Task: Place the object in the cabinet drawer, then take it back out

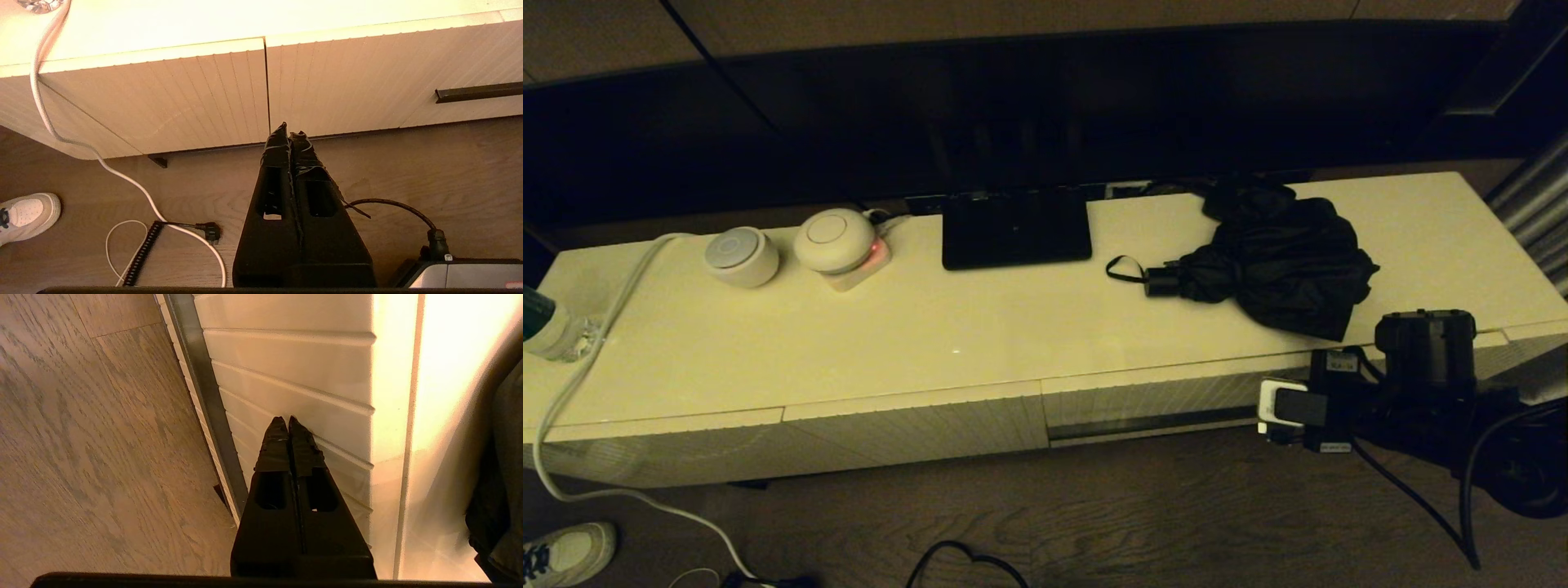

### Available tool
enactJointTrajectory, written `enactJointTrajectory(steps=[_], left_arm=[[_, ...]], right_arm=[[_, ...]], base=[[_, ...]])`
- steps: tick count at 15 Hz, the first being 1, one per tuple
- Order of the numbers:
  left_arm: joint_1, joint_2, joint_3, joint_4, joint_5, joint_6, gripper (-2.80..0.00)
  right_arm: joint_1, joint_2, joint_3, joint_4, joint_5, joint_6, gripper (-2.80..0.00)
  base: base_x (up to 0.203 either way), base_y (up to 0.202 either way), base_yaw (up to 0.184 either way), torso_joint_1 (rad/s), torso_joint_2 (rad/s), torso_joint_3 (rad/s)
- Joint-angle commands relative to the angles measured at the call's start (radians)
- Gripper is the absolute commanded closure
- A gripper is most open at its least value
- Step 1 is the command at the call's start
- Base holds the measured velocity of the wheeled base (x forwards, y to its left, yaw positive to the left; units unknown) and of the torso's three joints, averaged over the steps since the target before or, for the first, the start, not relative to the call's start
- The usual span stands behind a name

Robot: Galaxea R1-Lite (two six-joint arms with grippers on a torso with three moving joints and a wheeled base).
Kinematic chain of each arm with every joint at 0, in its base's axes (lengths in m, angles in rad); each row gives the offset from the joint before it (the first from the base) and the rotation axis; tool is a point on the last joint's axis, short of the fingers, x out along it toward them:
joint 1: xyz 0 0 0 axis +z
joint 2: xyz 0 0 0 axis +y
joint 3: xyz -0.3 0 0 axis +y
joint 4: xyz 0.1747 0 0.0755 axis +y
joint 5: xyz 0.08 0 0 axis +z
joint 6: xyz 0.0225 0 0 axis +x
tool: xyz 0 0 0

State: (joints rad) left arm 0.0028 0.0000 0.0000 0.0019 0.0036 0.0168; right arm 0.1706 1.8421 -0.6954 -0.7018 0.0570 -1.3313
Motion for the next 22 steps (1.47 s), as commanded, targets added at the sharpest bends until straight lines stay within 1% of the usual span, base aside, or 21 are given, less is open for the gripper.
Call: enactJointTrajectory(steps=[1,3,7,10,13,14,15,16,18,20,22], left_arm=[[0.000,0.000,0.003,0.000,0.001,0.000,0.00],[0.000,0.000,0.003,0.000,0.001,0.000,0.00],[0.000,0.000,0.003,0.000,0.001,0.000,0.00],[0.000,0.000,0.003,0.000,0.001,0.000,0.00],[0.000,0.000,0.003,0.001,0.000,0.000,0.00],[0.000,0.000,0.003,0.000,0.001,0.000,0.00],[0.000,0.000,0.003,0.000,0.001,0.000,0.00],[0.000,0.000,0.003,0.000,0.001,0.000,0.00],[0.000,0.000,0.003,0.001,0.001,0.000,0.00],[0.000,0.000,0.003,0.000,0.001,0.000,0.00],[0.000,0.000,0.003,0.000,0.001,0.000,0.00]], right_arm=[[0.000,0.012,-0.013,-0.014,0.000,-0.006,0.00],[0.000,-0.021,0.022,-0.008,0.001,-0.006,0.00],[-0.001,-0.207,0.150,0.049,0.003,-0.004,0.00],[-0.005,-0.409,0.221,0.143,0.001,-0.003,0.00],[-0.050,-0.653,0.274,0.230,0.000,-0.002,0.00],[-0.071,-0.742,0.281,0.260,0.000,0.010,0.00],[-0.099,-0.829,0.287,0.288,-0.002,0.048,0.00],[-0.134,-0.919,0.294,0.319,-0.003,0.119,0.00],[-0.197,-1.094,0.312,0.401,-0.005,0.299,0.00],[-0.223,-1.284,0.340,0.516,-0.006,0.473,0.00],[-0.235,-1.467,0.358,0.679,-0.006,0.654,0.00]], base=[[0.000,0.000,0.000,0.000,0.00,0.000],[0.000,0.000,0.000,0.000,0.00,0.000],[0.000,0.000,0.000,0.000,0.00,0.000],[0.000,0.000,0.000,0.000,0.00,0.000],[0.000,0.000,0.000,0.000,0.00,0.000],[0.000,0.000,0.000,0.000,0.00,0.000],[0.000,0.000,0.000,0.000,0.00,0.000],[0.000,0.000,0.000,0.000,0.00,0.000],[0.000,0.000,0.000,0.000,0.00,0.000],[0.000,0.000,0.000,0.000,0.00,0.000],[0.000,0.000,0.000,0.000,0.00,0.000]])
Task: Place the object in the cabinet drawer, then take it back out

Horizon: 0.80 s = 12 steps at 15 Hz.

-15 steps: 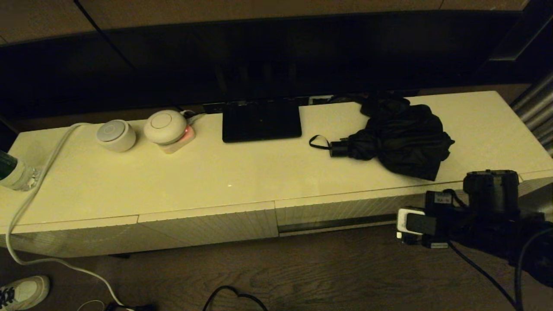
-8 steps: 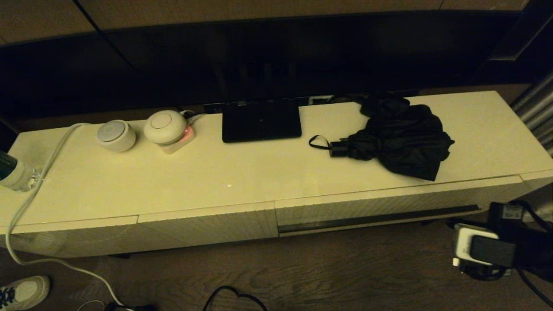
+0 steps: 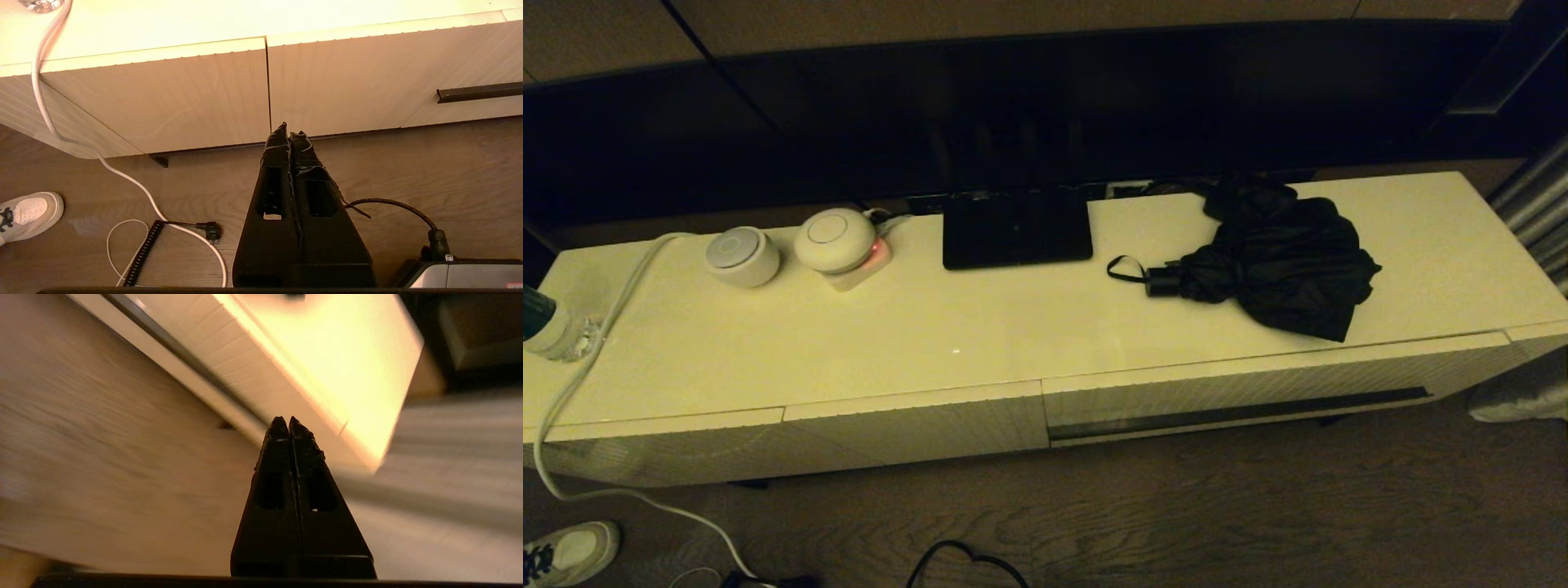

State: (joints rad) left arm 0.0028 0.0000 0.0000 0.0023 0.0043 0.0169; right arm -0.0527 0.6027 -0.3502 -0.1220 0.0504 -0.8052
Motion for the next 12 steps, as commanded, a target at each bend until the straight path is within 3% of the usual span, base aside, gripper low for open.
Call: enactJointTrajectory(steps=[1,3,4,5,9,12], left_arm=[[0.000,0.000,0.003,0.001,0.000,0.000,0.00],[0.000,0.000,0.003,-0.001,0.000,0.000,0.00],[0.000,0.000,0.003,-0.001,-0.001,0.000,0.00],[0.000,0.000,0.003,-0.001,0.000,0.000,0.00],[0.000,0.000,0.003,-0.001,0.000,0.000,0.00],[0.000,0.000,0.003,-0.001,0.000,0.000,0.00]], right_arm=[[-0.014,-0.294,0.018,0.179,0.001,0.238,0.00],[-0.016,-0.331,0.037,0.231,0.002,0.529,0.00],[-0.017,-0.330,0.072,0.213,0.002,0.634,0.00],[-0.017,-0.329,0.116,0.200,0.004,0.679,0.00],[-0.015,-0.331,0.209,0.196,0.007,0.728,0.00],[0.039,-0.468,0.221,0.234,0.000,0.764,0.00]], base=[[0.000,0.000,0.000,0.000,0.00,0.000],[0.000,0.000,0.000,0.000,0.00,0.000],[0.000,0.000,0.000,0.000,0.00,0.000],[0.000,0.000,0.000,0.000,0.00,0.000],[0.000,0.000,0.000,0.000,0.00,0.000],[0.000,0.000,0.000,0.000,0.00,0.000]])
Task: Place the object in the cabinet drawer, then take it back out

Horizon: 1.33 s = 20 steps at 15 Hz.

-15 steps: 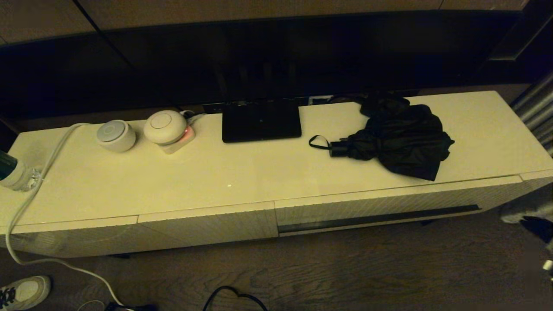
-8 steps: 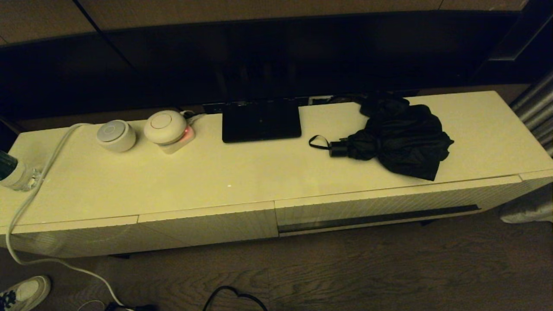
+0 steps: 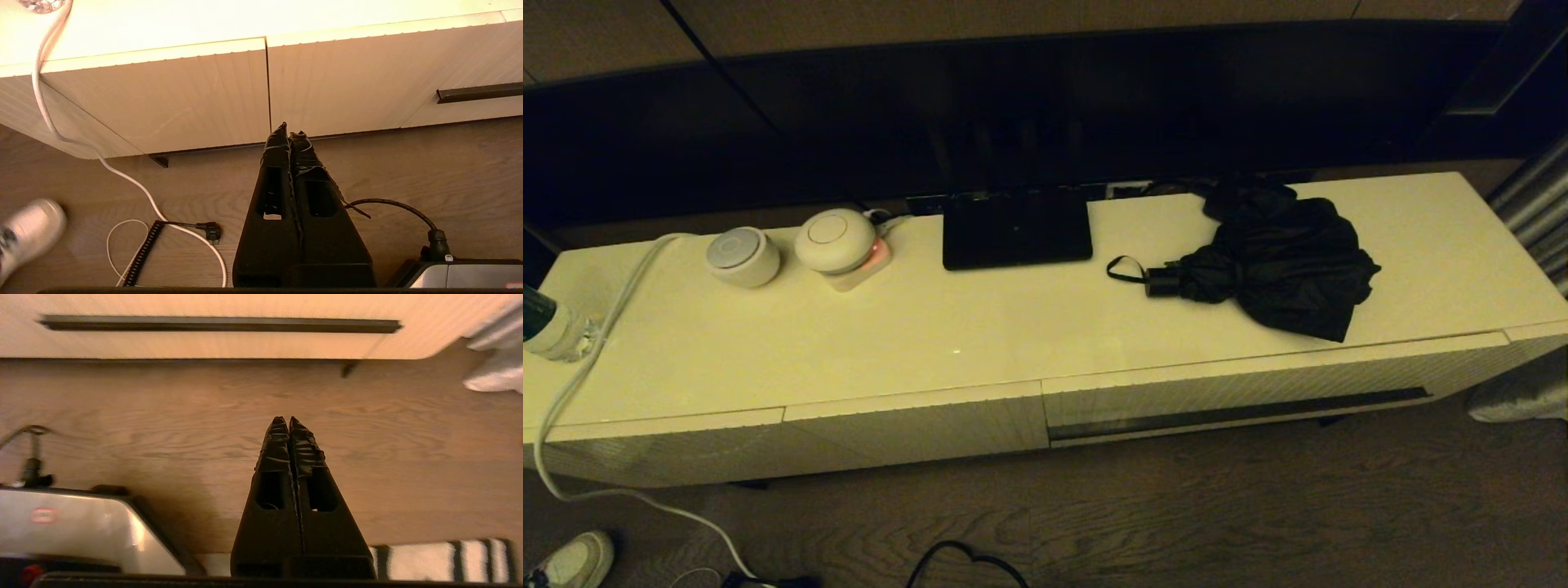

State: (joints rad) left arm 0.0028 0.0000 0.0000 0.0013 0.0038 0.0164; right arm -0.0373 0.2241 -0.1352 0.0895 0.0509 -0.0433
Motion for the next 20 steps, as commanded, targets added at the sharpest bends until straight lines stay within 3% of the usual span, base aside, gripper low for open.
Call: enactJointTrajectory(steps=[1,5,7,11,13,16,18,20], left_arm=[[0.000,0.000,0.003,0.002,0.001,0.000,0.00],[0.000,0.000,0.003,0.000,0.001,0.000,0.00],[0.000,0.000,0.003,0.000,0.001,0.000,0.00],[0.000,0.000,0.003,0.002,0.001,0.000,0.00],[0.000,0.000,0.003,0.002,0.001,0.000,0.00],[0.000,0.000,0.003,0.000,0.001,0.000,0.00],[0.000,0.000,0.003,0.000,0.001,0.000,0.00],[0.000,0.000,0.003,0.000,0.000,0.000,0.00]], right_arm=[[0.035,-0.140,0.006,0.070,-0.001,0.002,0.00],[0.045,-0.228,0.007,0.149,0.000,0.040,0.00],[0.045,-0.229,0.039,0.097,-0.001,0.071,0.00],[0.045,-0.228,0.134,-0.148,-0.022,0.062,0.00],[0.045,-0.227,0.137,-0.119,-0.040,0.071,0.00],[0.046,-0.227,0.137,-0.105,-0.053,0.059,0.00],[0.045,-0.226,0.135,-0.093,-0.040,-0.023,0.00],[0.046,-0.226,0.135,-0.093,-0.037,-0.024,0.00]], base=[[0.000,0.000,0.000,0.000,0.00,0.000],[0.000,0.000,0.000,0.000,0.00,0.000],[0.000,0.000,0.000,0.000,0.00,0.000],[0.000,0.000,0.000,0.000,0.00,0.000],[0.000,0.000,0.000,0.000,0.00,0.000],[0.000,0.000,0.000,0.000,0.00,0.000],[0.000,0.000,0.000,0.000,0.00,0.000],[0.000,0.000,0.000,0.000,0.00,0.000]])
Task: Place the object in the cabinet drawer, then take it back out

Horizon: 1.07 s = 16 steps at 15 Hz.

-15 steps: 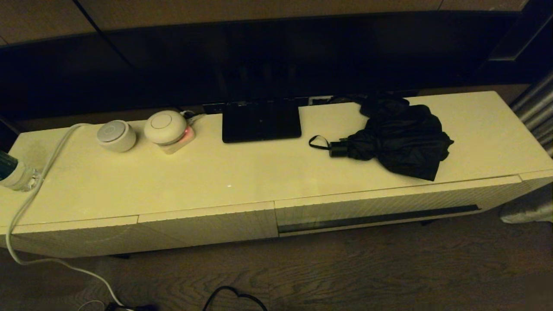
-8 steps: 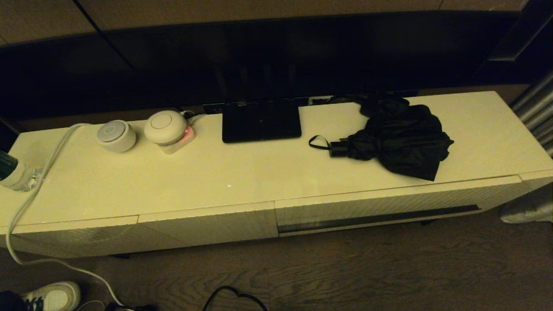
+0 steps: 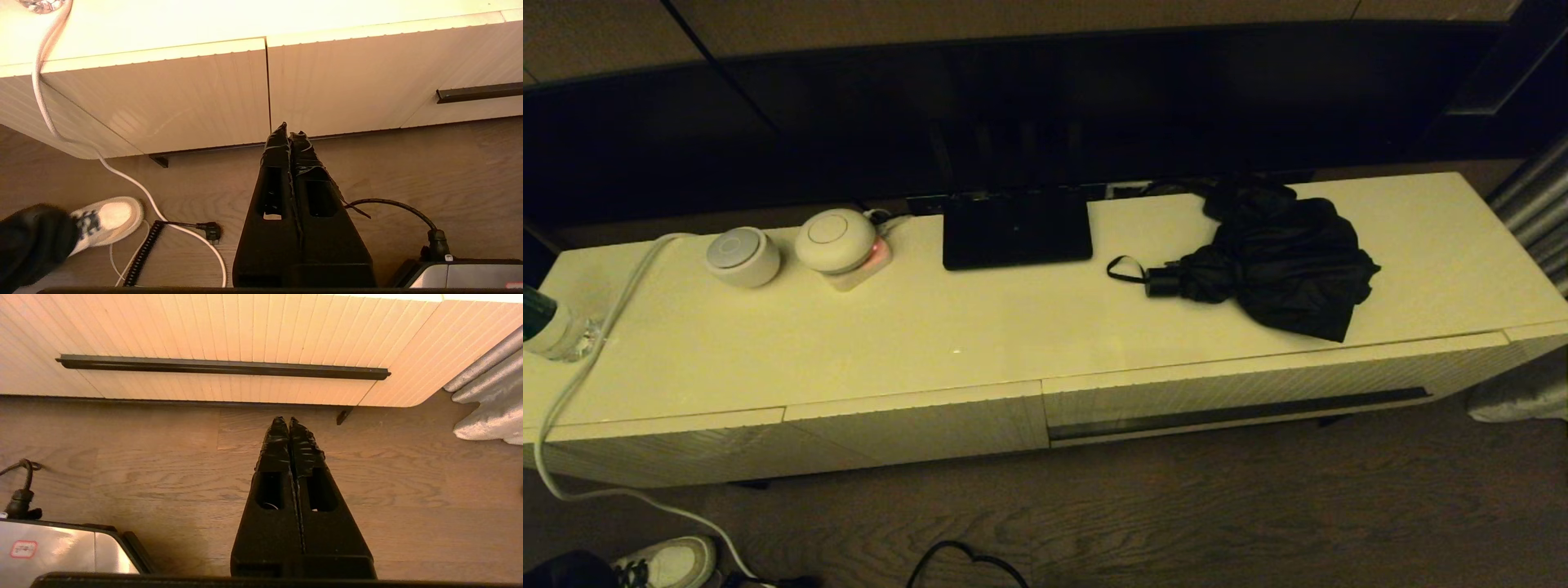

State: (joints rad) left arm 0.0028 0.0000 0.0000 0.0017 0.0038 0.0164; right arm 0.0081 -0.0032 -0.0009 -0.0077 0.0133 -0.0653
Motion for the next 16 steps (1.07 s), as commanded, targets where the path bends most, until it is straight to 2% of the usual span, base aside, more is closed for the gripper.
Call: enactJointTrajectory(steps=[1,16], left_arm=[[0.000,0.000,0.003,0.000,0.001,0.000,0.00],[0.000,0.000,0.003,0.000,0.001,0.000,0.00]], right_arm=[[0.001,0.000,0.001,0.005,0.002,-0.002,0.00],[0.000,0.000,0.001,0.009,0.000,0.007,0.00]], base=[[0.000,0.000,0.000,0.000,0.00,0.000],[0.000,0.000,0.000,0.000,0.00,0.000]])
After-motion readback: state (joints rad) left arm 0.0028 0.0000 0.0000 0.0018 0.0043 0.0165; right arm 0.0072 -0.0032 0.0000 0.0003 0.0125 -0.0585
